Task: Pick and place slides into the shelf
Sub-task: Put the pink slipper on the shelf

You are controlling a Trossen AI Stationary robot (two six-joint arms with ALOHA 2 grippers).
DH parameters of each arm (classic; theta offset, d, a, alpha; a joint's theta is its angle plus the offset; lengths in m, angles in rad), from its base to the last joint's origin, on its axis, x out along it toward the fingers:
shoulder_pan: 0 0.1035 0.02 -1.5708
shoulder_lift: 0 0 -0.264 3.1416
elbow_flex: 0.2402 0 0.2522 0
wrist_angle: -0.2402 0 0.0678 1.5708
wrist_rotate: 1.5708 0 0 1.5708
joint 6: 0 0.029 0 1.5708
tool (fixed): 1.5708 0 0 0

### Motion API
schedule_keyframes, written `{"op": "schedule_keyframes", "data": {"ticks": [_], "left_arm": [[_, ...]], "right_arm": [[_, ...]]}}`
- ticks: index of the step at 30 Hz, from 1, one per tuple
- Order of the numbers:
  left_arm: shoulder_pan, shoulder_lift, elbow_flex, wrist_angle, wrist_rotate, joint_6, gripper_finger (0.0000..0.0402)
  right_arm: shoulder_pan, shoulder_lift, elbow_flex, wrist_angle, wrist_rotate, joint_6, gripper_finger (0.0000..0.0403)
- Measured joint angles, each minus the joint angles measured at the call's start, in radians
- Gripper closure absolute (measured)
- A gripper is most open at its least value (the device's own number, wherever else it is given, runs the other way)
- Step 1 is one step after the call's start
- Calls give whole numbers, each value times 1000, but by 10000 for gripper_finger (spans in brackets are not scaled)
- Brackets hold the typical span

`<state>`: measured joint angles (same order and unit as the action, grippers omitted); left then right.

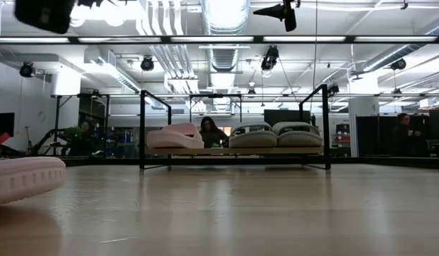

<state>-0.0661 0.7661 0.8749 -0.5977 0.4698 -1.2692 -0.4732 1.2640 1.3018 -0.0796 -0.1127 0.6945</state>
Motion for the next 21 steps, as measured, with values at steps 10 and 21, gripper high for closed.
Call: {"op": "schedule_keyframes", "data": {"ticks": [10, 21], "left_arm": [[-99, -84, 3, -227, -199, -73, 140], [-312, -75, 2, -493, -246, -471, 140]], "right_arm": [[1, 0, 0, -40, -45, 0, 134], [2, 0, 0, -45, -48, -38, 132]]}}
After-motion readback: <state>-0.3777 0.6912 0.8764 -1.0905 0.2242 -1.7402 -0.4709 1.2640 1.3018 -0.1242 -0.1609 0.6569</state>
